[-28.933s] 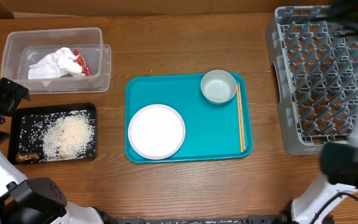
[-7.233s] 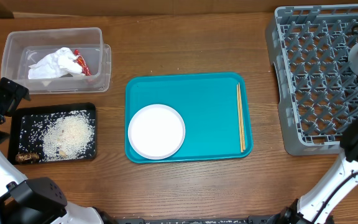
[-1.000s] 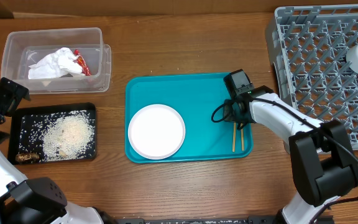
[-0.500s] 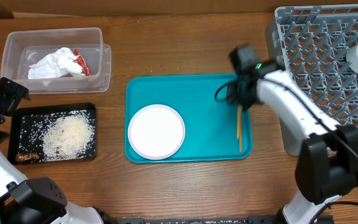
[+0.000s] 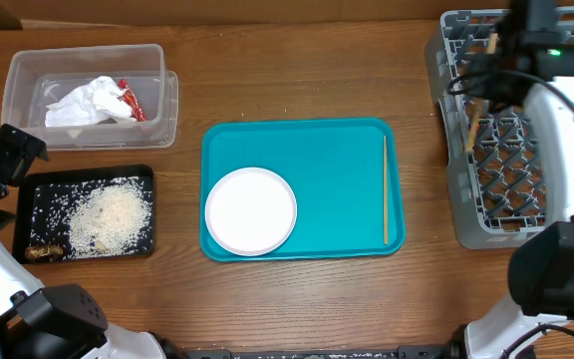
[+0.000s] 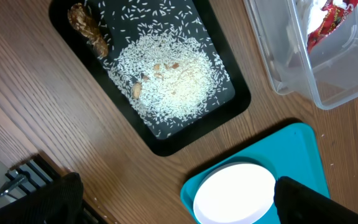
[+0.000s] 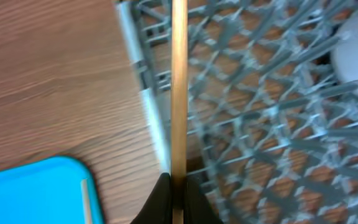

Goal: Sort waste into correct bins and load items into the dishwasher
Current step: 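Carry the chopstick right and insert it upright into the rack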

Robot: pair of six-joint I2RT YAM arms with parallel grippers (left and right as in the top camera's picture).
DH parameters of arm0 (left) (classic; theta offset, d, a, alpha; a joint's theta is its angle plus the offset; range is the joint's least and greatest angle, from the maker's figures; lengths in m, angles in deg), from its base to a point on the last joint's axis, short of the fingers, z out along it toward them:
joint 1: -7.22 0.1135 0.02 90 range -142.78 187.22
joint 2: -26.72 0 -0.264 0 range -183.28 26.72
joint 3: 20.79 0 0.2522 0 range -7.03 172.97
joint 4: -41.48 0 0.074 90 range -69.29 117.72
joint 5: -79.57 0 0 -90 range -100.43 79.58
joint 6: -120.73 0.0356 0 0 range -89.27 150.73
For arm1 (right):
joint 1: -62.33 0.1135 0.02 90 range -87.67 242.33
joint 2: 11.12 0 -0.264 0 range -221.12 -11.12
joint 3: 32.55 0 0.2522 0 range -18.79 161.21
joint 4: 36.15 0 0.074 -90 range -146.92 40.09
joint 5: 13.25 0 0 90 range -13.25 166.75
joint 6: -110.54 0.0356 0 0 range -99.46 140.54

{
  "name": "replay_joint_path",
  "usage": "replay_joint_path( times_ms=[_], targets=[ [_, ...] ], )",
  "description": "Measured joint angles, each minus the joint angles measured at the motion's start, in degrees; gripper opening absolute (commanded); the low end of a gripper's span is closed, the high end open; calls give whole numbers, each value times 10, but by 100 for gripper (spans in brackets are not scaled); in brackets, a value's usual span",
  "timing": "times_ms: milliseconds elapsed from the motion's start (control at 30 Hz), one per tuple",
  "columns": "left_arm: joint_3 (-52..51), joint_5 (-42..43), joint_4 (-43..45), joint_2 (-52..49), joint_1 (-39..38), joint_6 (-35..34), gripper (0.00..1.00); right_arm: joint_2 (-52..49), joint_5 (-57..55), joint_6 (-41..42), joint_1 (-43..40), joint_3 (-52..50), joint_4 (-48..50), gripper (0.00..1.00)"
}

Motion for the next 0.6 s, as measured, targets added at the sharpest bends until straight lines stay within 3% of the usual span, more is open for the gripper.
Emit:
replay_joint_path(
  times_ms=[367,600],
  targets=[
    [0,0,0,0,0,0,100,-13,59,-119,-33,0,52,4],
    [0,0,0,0,0,0,100,-78,65,-143,-33,0,65,4]
  ],
)
